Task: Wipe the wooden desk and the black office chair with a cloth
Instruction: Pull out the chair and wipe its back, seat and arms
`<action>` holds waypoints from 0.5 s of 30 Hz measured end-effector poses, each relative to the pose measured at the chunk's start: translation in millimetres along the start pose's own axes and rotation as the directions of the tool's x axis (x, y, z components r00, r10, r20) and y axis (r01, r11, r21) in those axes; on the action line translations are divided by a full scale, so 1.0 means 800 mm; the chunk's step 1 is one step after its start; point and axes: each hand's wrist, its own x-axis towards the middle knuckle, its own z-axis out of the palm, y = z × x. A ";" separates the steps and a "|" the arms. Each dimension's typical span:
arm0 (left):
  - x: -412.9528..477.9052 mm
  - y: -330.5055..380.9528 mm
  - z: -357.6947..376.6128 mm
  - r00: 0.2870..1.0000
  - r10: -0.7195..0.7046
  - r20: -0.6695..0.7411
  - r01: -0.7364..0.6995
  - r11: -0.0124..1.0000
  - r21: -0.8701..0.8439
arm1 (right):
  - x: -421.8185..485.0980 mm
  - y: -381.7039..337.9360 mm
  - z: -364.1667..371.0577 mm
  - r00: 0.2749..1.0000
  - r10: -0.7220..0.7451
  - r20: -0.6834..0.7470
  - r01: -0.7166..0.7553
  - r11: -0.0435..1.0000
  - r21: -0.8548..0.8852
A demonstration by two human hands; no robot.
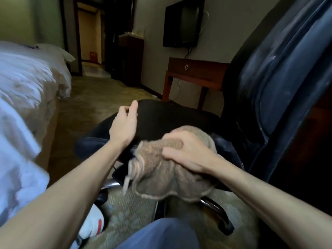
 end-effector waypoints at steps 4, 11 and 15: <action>-0.006 -0.005 -0.002 1.000 0.026 0.011 -0.027 0.999 0.040 | 0.000 -0.010 -0.039 0.996 -0.001 0.093 0.003 1.000 -0.023; -0.005 -0.012 0.005 0.999 0.042 -0.016 -0.042 0.999 0.020 | 0.060 0.023 -0.096 0.981 0.032 0.192 0.128 0.637 -0.760; -0.005 -0.012 0.007 0.998 0.053 -0.026 -0.052 0.998 0.026 | 0.086 0.052 -0.103 0.854 0.499 0.145 -0.098 0.430 -0.898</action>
